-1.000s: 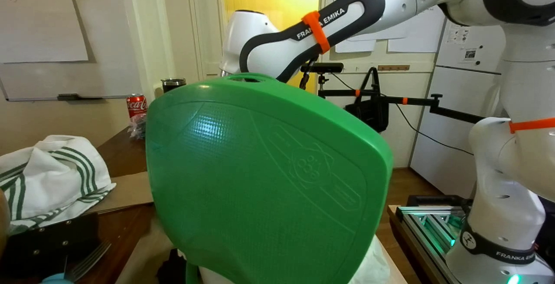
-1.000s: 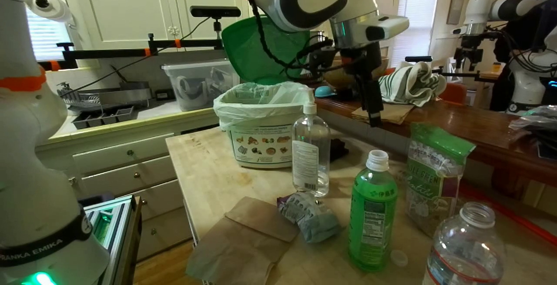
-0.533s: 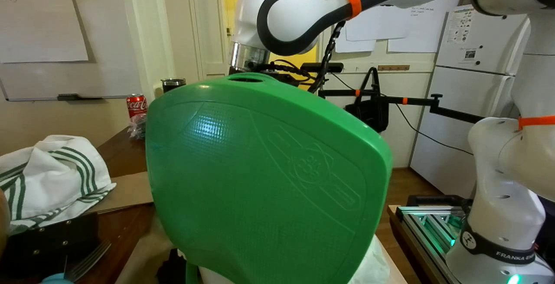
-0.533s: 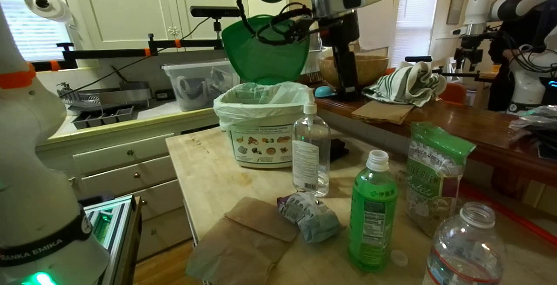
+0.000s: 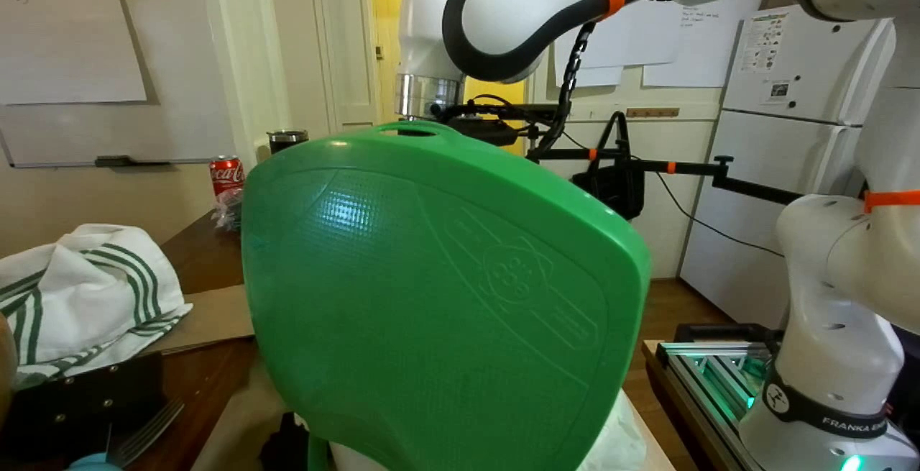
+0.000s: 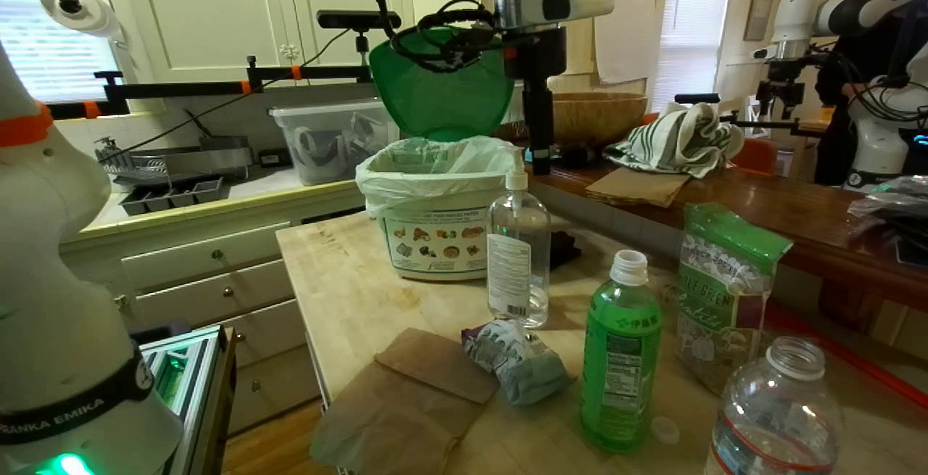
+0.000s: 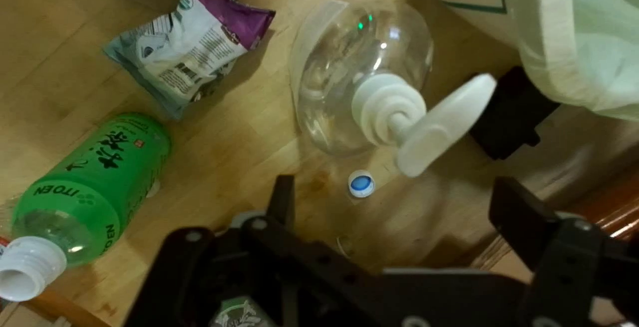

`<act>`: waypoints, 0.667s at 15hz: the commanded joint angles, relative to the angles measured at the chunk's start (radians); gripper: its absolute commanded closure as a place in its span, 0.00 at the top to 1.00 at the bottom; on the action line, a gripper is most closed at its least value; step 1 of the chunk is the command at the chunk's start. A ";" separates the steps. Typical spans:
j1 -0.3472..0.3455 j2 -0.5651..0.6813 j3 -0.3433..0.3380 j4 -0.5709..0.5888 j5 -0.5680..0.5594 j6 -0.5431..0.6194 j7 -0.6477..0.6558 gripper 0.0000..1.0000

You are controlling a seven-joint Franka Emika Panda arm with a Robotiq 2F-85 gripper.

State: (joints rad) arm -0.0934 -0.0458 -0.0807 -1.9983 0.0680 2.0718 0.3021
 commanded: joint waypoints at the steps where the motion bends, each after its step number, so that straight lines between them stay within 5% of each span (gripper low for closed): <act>1: 0.008 -0.045 0.005 -0.048 0.037 -0.022 -0.003 1.00; 3: 0.011 -0.059 0.011 -0.063 0.039 -0.020 -0.002 0.98; 5: 0.012 -0.069 0.016 -0.071 0.042 -0.022 0.000 0.73; 6: 0.012 -0.076 0.018 -0.076 0.041 -0.022 0.000 0.70; 7: 0.013 -0.083 0.020 -0.082 0.037 -0.026 0.005 0.69; 8: 0.013 -0.090 0.022 -0.087 0.035 -0.028 0.006 0.88; 10: 0.013 -0.105 0.025 -0.095 0.034 -0.029 0.005 0.80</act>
State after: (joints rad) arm -0.0859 -0.1060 -0.0568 -2.0580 0.0865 2.0665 0.3024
